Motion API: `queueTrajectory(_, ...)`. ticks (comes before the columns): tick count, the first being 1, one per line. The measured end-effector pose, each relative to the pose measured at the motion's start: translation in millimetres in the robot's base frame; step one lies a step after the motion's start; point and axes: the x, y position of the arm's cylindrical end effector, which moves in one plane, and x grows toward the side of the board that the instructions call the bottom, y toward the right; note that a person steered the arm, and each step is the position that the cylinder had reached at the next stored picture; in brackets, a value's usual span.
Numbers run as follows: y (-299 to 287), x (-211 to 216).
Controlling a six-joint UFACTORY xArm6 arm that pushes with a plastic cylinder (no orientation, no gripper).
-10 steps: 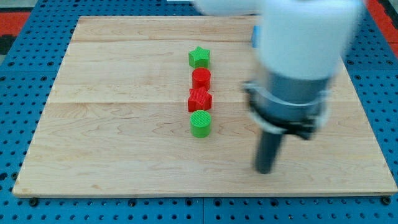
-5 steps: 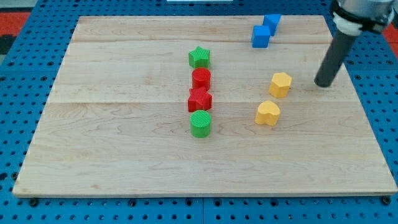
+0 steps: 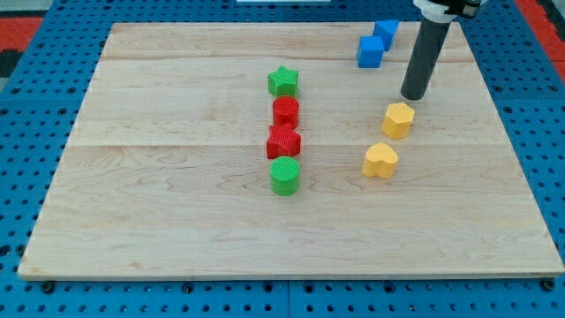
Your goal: Push the blue triangle along with the blue cube down a bit
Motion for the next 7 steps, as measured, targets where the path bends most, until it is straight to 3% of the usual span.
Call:
queueTrajectory(5,-15,-24)
queueTrajectory(7,9,-40)
